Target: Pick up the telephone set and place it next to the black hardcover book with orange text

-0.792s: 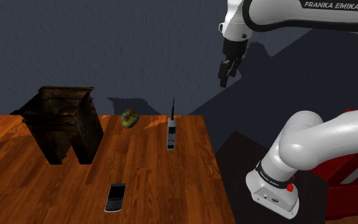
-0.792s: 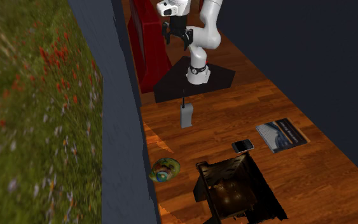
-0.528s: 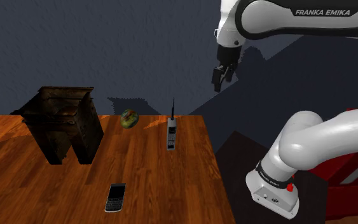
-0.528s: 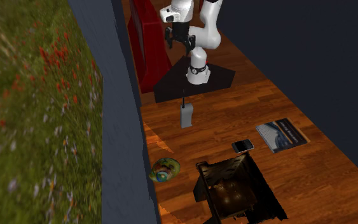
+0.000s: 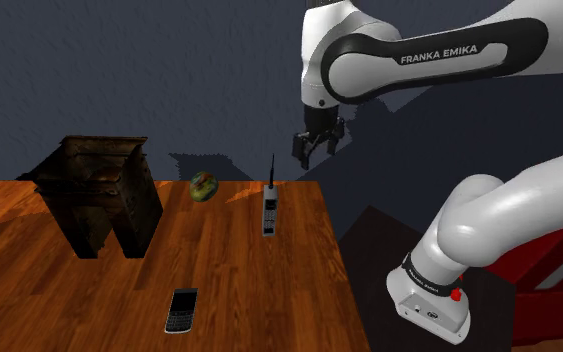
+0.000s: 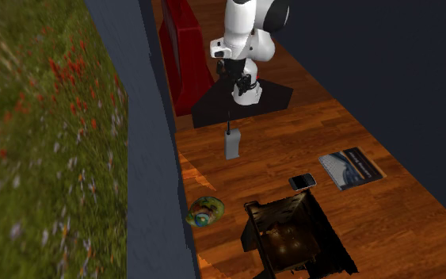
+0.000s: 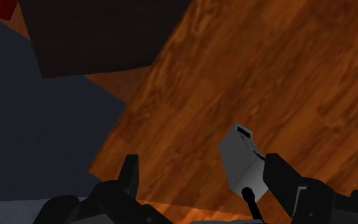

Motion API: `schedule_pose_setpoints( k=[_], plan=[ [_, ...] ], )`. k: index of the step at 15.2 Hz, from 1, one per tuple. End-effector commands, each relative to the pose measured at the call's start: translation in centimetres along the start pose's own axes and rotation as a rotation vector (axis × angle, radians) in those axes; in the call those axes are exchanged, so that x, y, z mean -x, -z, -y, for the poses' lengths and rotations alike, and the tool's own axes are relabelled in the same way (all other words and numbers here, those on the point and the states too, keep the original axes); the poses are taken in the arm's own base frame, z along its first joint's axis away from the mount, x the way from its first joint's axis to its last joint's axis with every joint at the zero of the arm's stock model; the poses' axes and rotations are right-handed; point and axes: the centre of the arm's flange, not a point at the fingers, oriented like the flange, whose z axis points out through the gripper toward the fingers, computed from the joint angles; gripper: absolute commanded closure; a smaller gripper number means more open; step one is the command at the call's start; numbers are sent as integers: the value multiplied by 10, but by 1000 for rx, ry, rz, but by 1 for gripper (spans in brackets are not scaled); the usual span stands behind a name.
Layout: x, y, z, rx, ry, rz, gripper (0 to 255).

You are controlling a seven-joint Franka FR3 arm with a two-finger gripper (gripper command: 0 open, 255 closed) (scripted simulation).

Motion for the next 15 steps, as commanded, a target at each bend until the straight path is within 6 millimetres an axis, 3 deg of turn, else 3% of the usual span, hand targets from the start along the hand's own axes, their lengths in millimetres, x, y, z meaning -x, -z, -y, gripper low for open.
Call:
schedule_pose_setpoints(
  k=[1, 11, 15],
  plan=[
    [-11, -17, 20, -3, -63, 5, 0],
    [-81, -94, 103, -11, -354, 34, 0],
    [-83, -112, 105, -12, -364, 35, 0]
  ],
)
